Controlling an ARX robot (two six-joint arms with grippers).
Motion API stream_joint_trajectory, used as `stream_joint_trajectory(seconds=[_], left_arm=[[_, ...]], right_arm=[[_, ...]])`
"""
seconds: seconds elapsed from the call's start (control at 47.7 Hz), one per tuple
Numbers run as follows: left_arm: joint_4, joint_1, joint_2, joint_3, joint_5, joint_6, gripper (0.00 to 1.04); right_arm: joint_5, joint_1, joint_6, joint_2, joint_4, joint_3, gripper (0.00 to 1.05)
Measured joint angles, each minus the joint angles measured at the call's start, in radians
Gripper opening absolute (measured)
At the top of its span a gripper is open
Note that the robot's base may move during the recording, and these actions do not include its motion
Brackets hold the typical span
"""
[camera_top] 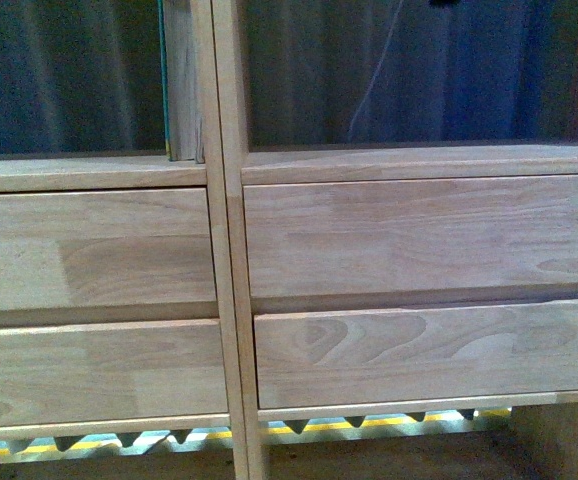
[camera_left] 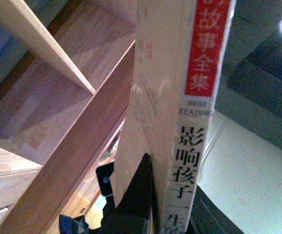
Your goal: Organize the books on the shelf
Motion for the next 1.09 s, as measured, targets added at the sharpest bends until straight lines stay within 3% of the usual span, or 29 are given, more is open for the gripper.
stream_joint_trajectory(seconds=[0.147, 0.273, 0.357, 0.441, 0.545, 0.755, 1.091], left_arm=[[-0.117, 0.107, -0.101, -0.020, 0.011, 0.053, 0.07], [-0.340, 0.200, -0.183, -0.020, -0.003, 0.202, 0.07], [-0.518, 0.256, -0.207, -0.020, -0.062, 0.377, 0.07], [-0.668, 0.307, -0.182, -0.008, -0.159, 0.612, 0.07], [-0.705, 0.333, -0.099, 0.024, -0.264, 0.840, 0.07], [-0.743, 0.303, 0.132, 0.219, -0.399, 1.218, 0.06], [-0.835, 0.169, 0.548, 0.588, -0.547, 1.635, 0.06]], right_arm=[[-0.018, -0.105, -0.024, -0.009, -0.029, -0.053, 0.99], [-0.057, -0.239, -0.050, -0.031, -0.060, -0.096, 0.98], [-0.081, -0.335, -0.120, -0.068, -0.136, -0.106, 0.98], [-0.078, -0.443, -0.253, -0.127, -0.257, -0.106, 0.98], [-0.061, -0.526, -0.467, -0.186, -0.380, -0.111, 0.98], [-0.086, -0.654, -0.816, -0.299, -0.456, -0.157, 0.98], [-0.213, -0.757, -0.842, -0.511, -0.480, -0.266, 0.98]])
